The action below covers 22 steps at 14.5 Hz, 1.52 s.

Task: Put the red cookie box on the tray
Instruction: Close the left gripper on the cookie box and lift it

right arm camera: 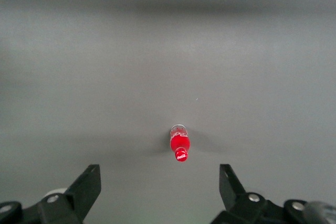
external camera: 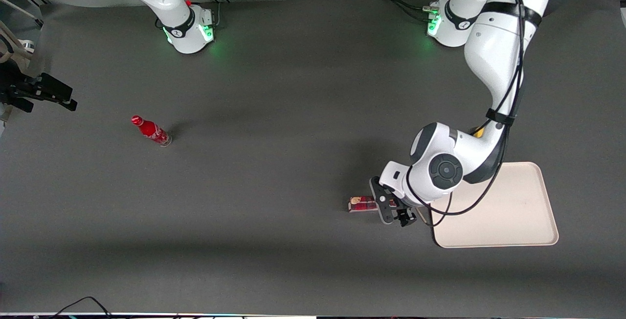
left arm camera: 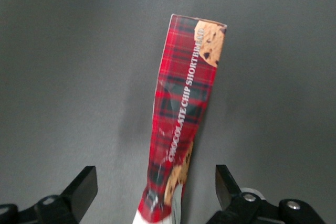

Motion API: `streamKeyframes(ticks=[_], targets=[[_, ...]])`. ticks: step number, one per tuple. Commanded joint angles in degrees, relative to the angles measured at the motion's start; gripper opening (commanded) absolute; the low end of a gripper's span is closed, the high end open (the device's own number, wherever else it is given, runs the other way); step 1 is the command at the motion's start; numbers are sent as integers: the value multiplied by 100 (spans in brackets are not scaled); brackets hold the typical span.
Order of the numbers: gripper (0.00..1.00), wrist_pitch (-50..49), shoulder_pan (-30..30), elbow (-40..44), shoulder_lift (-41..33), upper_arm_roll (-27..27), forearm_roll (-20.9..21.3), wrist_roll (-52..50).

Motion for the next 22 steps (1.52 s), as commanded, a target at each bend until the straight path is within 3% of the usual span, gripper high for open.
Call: streamKeyframes(ticks=[1,3,4,6,7,9,10,16,20,22], targets=[[100,304,-84,-27,156,24,74,56],[95,357,-84,-106,156,24,110,12],[76,383,-75,-115,164,33,110,30],[24,384,-75,-124,164,33,118,-14],[5,436,-75,-185,156,33,136,-14],[6,664,-66,-299,147,33,180,-5],[0,682,-66,-343,147,33,189,4],[0,674,-40,-361,7,33,294,-14],[0,656,153,-431,-458,33,102,-584],[0,473,328,-458,-949,33,-415,-874]])
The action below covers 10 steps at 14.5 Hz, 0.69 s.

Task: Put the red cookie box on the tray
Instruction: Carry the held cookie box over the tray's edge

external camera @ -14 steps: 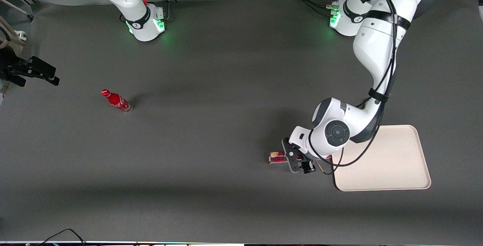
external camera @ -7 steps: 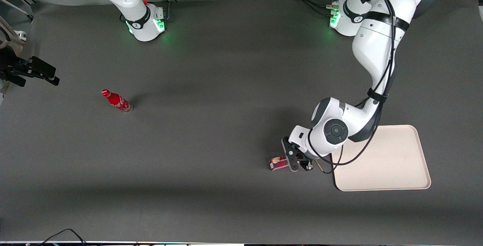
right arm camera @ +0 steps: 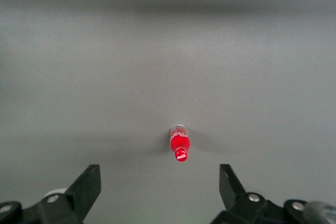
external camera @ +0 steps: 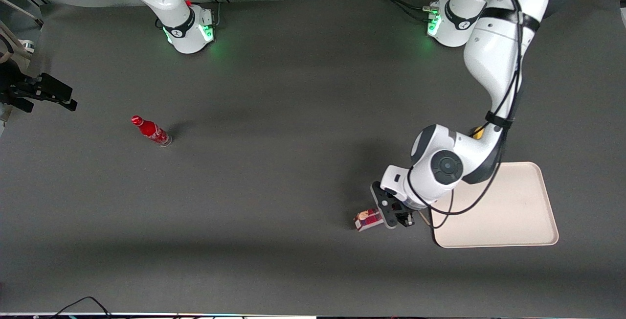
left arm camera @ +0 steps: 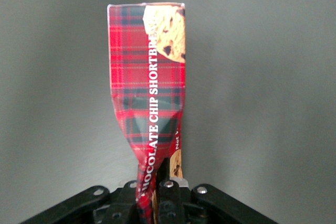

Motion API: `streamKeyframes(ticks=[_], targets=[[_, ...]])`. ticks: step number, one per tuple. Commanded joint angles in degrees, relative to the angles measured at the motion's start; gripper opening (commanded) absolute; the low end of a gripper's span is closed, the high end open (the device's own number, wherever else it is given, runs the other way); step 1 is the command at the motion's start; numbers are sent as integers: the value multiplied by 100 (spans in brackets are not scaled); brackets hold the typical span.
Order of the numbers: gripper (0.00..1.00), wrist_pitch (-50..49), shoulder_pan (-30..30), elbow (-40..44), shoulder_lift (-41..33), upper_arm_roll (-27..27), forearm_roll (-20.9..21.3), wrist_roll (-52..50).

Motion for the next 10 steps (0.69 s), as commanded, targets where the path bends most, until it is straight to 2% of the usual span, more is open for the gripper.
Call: streamKeyframes(ticks=[1,3,6,10], targets=[[0,-446,326,-271,-1049,60,-589,-586],[0,-738,485,-245,-1383,366,-634,-903],[0,-756,634,-183,-1726,999,-1002,-1071],[0,-1317,758,-183,-2079,1597,-1030,-1912]])
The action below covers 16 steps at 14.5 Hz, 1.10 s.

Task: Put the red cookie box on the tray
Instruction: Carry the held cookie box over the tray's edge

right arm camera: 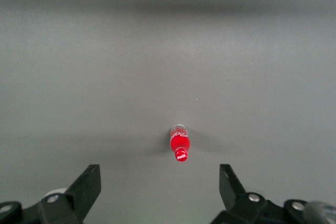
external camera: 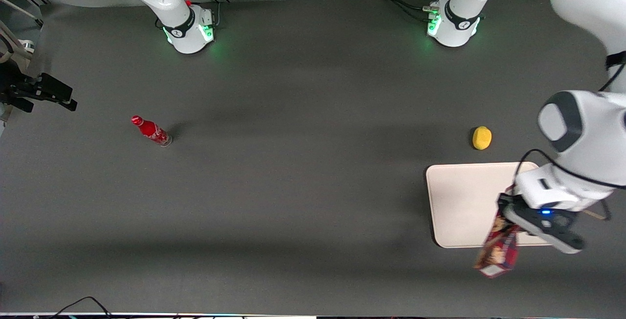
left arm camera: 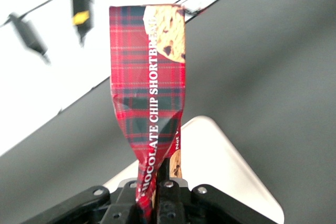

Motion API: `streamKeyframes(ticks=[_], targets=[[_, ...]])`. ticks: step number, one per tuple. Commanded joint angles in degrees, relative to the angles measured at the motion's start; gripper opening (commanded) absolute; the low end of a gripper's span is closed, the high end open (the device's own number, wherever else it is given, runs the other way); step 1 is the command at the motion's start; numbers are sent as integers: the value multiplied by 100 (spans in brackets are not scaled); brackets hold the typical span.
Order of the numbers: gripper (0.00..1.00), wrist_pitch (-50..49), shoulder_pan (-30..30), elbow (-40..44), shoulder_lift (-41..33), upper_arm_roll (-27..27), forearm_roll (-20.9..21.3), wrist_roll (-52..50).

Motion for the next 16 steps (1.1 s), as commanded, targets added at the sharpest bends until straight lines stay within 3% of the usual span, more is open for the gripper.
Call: streamKeyframes(ticks=[1,6,9,12,16], targets=[[0,-560,-1,-181,-345,595,-64,-825],[0,-737,113,-321,-55,1379,-73,-1546],[0,-378,236,-322,401,1468,-126,-1766],[0,-315,385,-322,937,1477,-555,-1838],[0,-106,473,-540,1193,1538,-697,-1820]])
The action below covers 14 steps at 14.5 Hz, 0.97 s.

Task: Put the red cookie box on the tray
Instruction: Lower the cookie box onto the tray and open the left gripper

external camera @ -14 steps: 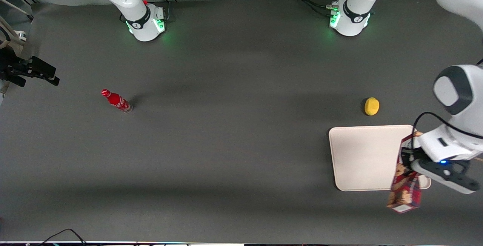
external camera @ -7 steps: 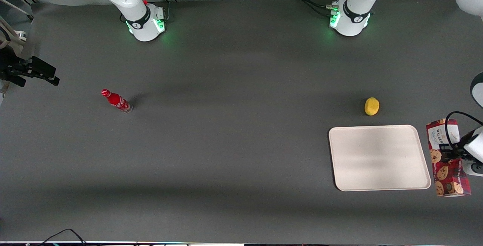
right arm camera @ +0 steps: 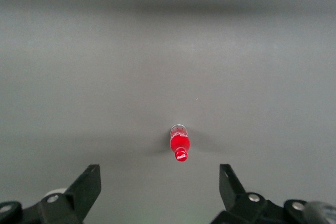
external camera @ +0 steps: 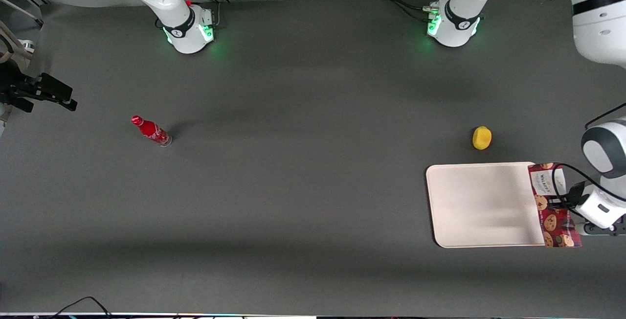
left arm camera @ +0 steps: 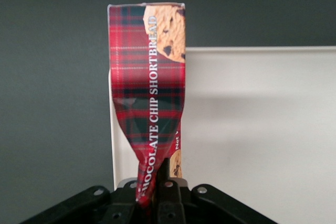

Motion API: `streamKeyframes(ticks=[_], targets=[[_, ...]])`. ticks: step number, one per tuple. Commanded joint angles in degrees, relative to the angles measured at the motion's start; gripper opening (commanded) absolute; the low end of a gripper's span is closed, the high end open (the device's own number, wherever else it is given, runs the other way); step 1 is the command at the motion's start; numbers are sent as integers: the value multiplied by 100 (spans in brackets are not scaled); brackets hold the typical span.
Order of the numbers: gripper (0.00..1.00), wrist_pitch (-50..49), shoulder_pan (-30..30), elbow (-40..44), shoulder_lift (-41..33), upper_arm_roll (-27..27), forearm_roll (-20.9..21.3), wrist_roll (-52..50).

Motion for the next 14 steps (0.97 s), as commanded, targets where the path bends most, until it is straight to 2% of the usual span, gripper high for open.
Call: streamKeyframes(ticks=[1,12,13,14], targets=[[0,472,33,-313,22,81,-212,-62],[2,958,-20,-491,136,72,-169,-71],[8,958,-28,-491,136,81,-160,-71],[25,958,-37,-491,128,81,-160,-71]])
